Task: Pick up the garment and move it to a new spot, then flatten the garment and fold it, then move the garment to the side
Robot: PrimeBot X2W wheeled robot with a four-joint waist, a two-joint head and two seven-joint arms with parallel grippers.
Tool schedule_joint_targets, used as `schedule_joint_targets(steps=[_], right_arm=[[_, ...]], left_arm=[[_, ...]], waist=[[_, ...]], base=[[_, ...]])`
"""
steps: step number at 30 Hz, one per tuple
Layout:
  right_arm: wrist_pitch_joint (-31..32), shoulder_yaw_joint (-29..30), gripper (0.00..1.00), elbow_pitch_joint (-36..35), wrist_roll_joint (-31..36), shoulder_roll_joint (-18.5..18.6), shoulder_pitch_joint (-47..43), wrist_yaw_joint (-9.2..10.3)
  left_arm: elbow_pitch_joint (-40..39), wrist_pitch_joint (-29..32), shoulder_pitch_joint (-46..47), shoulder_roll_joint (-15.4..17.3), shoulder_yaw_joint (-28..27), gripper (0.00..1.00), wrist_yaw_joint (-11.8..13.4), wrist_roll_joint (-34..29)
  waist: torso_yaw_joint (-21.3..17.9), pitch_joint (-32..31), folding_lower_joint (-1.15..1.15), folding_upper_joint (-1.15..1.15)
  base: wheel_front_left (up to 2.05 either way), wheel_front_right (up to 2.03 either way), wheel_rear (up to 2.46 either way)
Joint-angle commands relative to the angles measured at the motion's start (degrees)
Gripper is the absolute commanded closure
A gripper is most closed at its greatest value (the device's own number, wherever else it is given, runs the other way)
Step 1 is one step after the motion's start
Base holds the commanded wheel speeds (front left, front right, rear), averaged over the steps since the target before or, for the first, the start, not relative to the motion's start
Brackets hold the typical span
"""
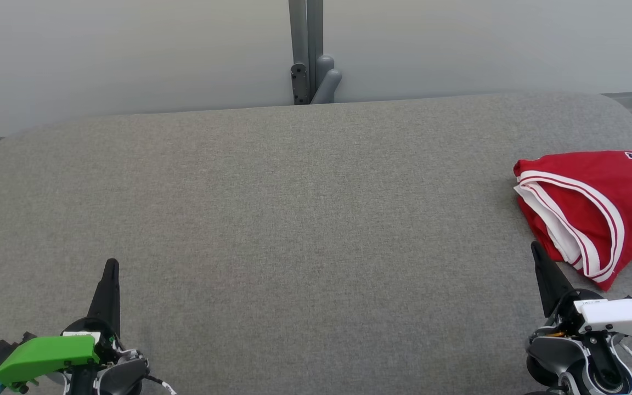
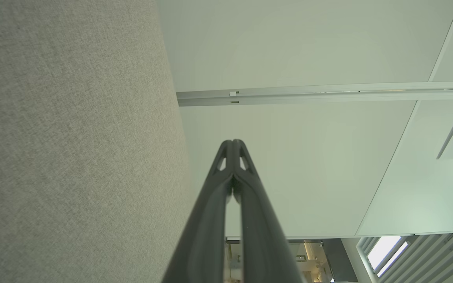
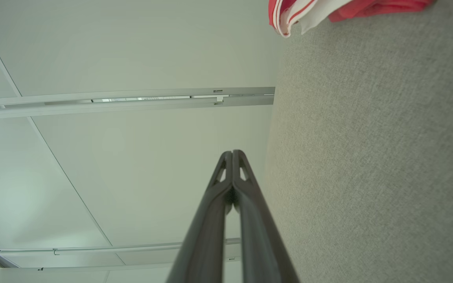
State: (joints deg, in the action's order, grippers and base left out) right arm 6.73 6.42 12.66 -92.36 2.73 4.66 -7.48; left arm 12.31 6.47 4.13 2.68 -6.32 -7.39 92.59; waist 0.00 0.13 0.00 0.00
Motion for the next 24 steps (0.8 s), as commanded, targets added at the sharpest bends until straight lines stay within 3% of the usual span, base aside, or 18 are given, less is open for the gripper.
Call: schedule_joint_targets(steps=[1, 24], right_arm=[[0.14, 0.07, 1.00, -0.23, -0.41, 0.28, 0.22, -0.02], [0.14, 0.08, 1.00, -0.23, -0.41, 0.28, 0.22, -0.02]], left_arm=[[-0.22, -0.02, 0.63, 0.38, -0.18, 1.00, -0.20, 0.07], [-0.22, -0.03, 0.63, 0.38, -0.18, 1.00, -0.21, 0.07]], waist=[[0.00, 0.00, 0.00, 0.00], [0.00, 0.00, 0.00, 0.00]], base=[[0.00, 0.00, 0.00], [0.00, 0.00, 0.00]])
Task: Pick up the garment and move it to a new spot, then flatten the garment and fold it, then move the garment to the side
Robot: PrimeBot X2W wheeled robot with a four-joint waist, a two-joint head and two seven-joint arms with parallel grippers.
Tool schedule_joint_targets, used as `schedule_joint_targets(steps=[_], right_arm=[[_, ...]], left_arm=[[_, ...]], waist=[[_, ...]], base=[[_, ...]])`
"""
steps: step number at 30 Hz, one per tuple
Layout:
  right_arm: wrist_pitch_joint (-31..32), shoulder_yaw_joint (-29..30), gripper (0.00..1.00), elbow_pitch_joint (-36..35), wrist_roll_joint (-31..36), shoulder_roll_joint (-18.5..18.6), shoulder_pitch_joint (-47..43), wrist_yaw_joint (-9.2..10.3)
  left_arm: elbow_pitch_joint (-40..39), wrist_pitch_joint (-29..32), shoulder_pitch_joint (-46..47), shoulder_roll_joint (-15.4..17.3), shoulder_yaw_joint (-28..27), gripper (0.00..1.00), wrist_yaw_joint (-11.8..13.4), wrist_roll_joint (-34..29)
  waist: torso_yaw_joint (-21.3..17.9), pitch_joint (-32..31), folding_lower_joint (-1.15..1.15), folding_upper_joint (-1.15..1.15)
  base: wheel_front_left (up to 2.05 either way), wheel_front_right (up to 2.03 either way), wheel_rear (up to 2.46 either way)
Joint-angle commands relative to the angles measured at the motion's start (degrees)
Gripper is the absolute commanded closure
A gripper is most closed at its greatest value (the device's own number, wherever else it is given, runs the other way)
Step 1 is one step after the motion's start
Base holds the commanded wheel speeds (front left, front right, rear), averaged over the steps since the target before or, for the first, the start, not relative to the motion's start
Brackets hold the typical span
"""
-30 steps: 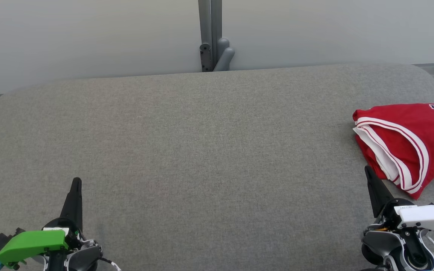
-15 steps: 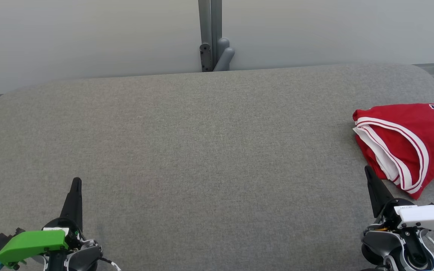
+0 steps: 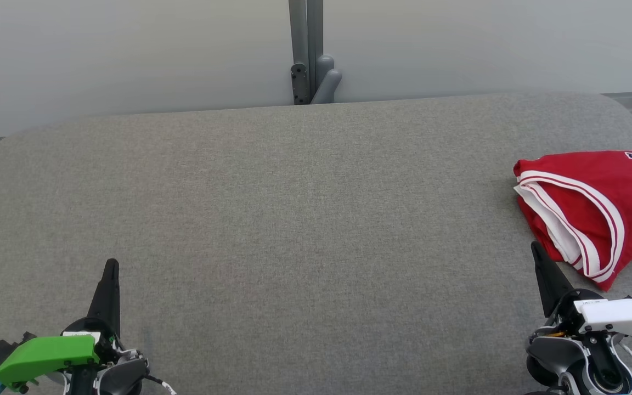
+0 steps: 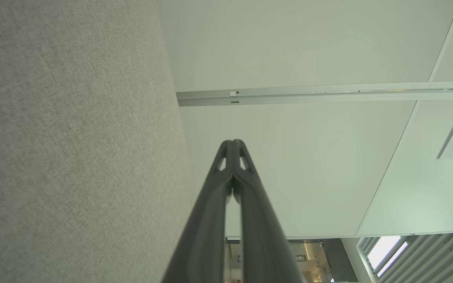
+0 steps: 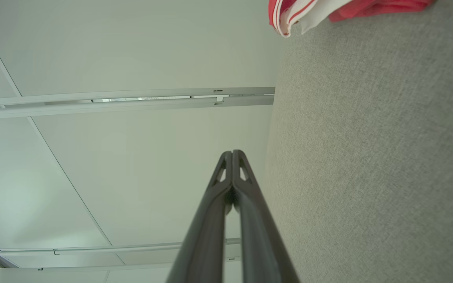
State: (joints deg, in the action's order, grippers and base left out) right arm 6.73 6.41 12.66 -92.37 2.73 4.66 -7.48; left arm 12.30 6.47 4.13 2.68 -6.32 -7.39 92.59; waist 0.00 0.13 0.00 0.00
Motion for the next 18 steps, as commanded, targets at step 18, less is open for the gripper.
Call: schedule_joint_targets(steps=[18], right_arm=[[0.13, 0.08, 1.00, -0.23, -0.40, 0.27, 0.21, -0.02]], left_arm=[[-0.21, -0.03, 0.63, 0.38, -0.17, 1.00, -0.21, 0.07]], waist=[[0.00, 0.00, 0.00, 0.00]], base=[[0.00, 0.00, 0.00]])
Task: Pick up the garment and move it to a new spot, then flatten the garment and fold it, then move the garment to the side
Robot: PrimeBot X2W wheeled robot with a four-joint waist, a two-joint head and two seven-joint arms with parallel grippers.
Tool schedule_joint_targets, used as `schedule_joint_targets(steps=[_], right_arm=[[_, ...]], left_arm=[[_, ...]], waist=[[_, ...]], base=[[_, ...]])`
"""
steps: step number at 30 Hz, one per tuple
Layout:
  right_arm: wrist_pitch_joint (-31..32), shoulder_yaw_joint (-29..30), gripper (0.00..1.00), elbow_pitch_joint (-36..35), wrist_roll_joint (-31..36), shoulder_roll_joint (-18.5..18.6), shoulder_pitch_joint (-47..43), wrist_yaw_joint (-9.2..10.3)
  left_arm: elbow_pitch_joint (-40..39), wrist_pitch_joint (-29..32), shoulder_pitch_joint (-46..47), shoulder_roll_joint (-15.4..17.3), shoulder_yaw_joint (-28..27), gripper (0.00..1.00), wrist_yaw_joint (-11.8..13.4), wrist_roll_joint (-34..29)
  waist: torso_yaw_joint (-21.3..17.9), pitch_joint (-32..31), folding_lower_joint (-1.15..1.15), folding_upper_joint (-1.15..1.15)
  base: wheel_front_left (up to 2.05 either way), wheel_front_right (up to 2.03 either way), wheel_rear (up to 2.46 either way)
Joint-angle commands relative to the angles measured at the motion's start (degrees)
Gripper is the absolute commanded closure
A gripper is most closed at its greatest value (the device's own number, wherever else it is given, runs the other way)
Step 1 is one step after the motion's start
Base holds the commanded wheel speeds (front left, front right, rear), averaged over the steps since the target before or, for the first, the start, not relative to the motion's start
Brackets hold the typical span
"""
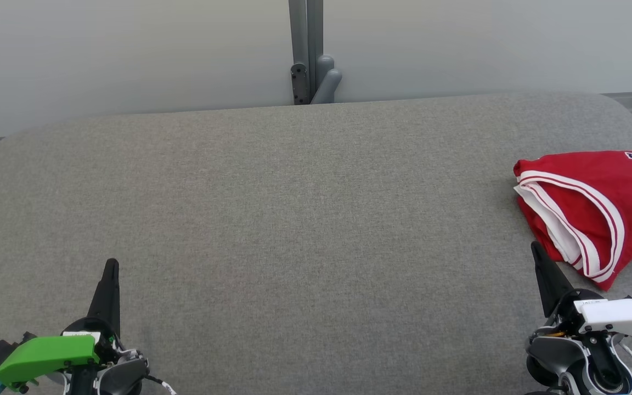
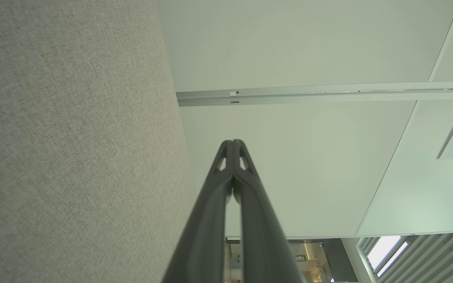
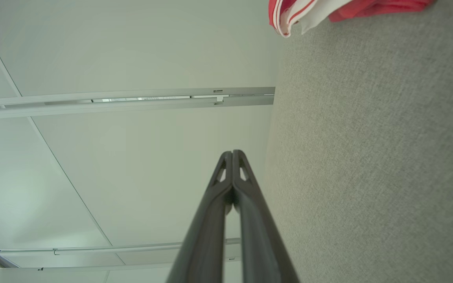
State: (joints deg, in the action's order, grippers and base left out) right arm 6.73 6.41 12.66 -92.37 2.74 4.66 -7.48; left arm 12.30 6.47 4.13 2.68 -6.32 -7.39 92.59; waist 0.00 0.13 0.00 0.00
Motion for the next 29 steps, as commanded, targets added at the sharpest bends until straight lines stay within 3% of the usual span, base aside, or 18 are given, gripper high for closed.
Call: schedule_joint_targets(steps=[1, 29], right_arm=[[0.13, 0.08, 1.00, -0.23, -0.40, 0.26, 0.21, -0.02], [0.13, 0.08, 1.00, -0.23, -0.40, 0.26, 0.21, -0.02]], left_arm=[[-0.21, -0.03, 0.63, 0.38, -0.17, 1.00, -0.21, 0.07], [-0.21, -0.04, 0.63, 0.38, -0.17, 1.00, -0.21, 0.07]], waist=[[0.00, 0.00, 0.00, 0.00], [0.00, 0.00, 0.00, 0.00]], base=[[0.00, 0.00, 0.00], [0.00, 0.00, 0.00]])
